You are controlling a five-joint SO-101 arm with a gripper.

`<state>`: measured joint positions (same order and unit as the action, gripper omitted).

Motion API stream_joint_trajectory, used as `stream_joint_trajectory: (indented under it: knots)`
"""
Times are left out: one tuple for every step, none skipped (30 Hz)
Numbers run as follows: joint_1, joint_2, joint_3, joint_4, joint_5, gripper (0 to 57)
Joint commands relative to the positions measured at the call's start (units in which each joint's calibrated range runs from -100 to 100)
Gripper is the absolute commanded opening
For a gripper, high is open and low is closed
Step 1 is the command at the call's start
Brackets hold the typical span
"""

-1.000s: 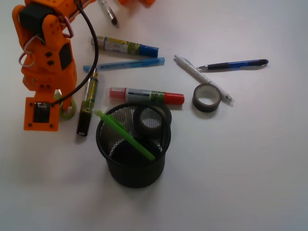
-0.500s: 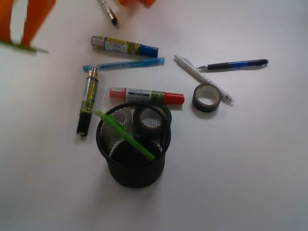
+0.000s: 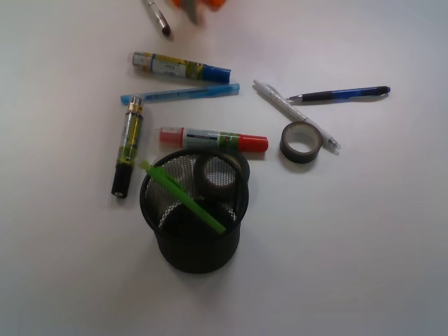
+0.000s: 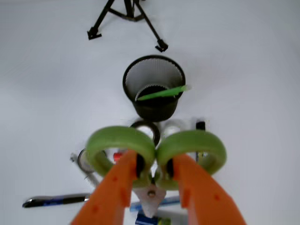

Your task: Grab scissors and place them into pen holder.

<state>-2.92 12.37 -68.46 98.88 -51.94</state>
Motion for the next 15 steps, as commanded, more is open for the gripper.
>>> stream_joint_trajectory:
  knots:
    - [-0.2, -23.9, 30.6, 0.6, -2.5, 0.2]
    - [0.0, -28.2, 36.5, 0.1, -3.3, 0.2]
    - [-0.3, -32.0, 42.7, -3.3, -3.8, 0.2]
    - [-0.5, -34.9, 47.8, -9.1, -3.6, 0.2]
    - [-1.0, -36.8, 52.2, -16.5, -3.0, 0.2]
    - [-2.2, -38.0, 56.7, -25.2, -2.2, 0.2]
    - [-3.3, -38.4, 60.5, -34.1, -1.6, 0.2]
    - [-4.2, -38.4, 64.1, -42.1, -1.3, 0.2]
    - [-5.1, -38.4, 67.5, -50.1, -1.4, 0.2]
    - [-5.8, -38.4, 71.0, -57.3, -1.2, 0.2]
    - [-6.2, -38.4, 74.2, -64.1, -1.1, 0.2]
    - [-6.4, -38.4, 77.2, -70.4, -1.1, 0.2]
    - [-6.5, -38.4, 80.0, -76.2, -1.1, 0.2]
    - [-6.5, -38.3, 83.0, -82.3, -1.1, 0.2]
    - [-6.3, -37.7, 85.7, -87.8, -1.2, 0.2]
